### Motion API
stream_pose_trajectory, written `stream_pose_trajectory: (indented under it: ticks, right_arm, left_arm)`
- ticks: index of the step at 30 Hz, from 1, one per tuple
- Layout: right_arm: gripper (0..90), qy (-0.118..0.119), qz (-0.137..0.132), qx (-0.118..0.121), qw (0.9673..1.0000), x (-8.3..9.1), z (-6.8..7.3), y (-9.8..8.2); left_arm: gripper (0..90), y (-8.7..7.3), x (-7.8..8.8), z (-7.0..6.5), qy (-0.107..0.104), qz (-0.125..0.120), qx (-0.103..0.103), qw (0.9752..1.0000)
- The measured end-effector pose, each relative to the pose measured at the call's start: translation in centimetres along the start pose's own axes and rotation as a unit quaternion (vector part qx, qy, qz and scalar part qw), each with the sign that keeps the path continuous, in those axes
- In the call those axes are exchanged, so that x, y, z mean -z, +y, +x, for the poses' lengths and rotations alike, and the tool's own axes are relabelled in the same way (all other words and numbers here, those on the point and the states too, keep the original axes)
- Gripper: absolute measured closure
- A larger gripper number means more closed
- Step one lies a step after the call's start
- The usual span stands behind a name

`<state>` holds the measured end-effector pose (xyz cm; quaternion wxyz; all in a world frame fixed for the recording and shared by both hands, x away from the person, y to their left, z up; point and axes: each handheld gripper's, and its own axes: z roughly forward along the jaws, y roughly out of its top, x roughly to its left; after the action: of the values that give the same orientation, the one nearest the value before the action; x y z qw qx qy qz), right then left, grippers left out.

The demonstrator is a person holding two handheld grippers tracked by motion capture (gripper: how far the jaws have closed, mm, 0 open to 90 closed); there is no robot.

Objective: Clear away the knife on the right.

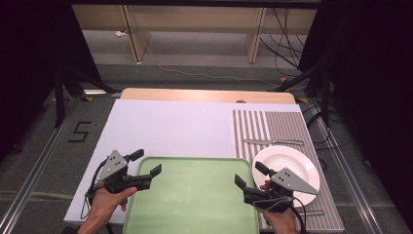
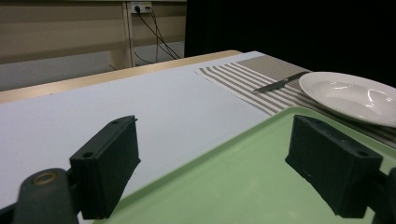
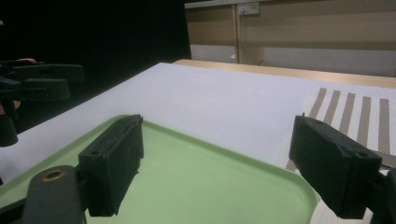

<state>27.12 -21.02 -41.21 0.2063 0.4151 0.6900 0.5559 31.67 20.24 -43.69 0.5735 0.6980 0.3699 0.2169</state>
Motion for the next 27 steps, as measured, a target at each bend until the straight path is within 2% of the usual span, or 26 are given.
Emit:
stream_pose_trajectory:
  ticks: [12,14,17,18,23,24,27]
  right_arm:
    - [18.6,-0.001,-0.008,0.0,1.0,-0.2,-0.2,0.0]
    - [18.5,0.007,-0.004,-0.008,0.9999,-0.3,-0.3,0.1]
    - [18.3,0.004,-0.01,-0.003,0.9999,-0.4,-0.4,0.1]
    - [18.3,0.002,0.0,-0.001,1.0,-0.3,-0.5,0.2]
    - [18.2,-0.002,-0.004,-0.004,1.0,-0.3,-1.1,0.7]
    - [18.1,-0.011,-0.01,-0.001,0.9999,-0.2,-1.5,1.1]
    - [17.9,-0.016,-0.017,-0.001,0.9997,-0.1,-2.3,2.1]
  left_arm:
    - [15.9,0.0,0.0,0.0,0.002,-0.004,-0.003,1.0]
    - [15.9,0.1,0.1,0.0,0.002,-0.007,-0.004,1.0]
    - [15.8,0.0,0.0,0.0,0.002,-0.007,-0.004,1.0]
    - [15.9,0.0,0.0,0.0,0.002,-0.006,-0.004,1.0]
    - [15.9,0.0,0.0,0.1,0.003,-0.007,-0.004,1.0]
    - [15.8,0.0,0.0,0.1,0.004,-0.008,-0.002,1.0]
    - [15.8,0.0,0.0,0.1,0.003,-0.007,-0.001,1.0]
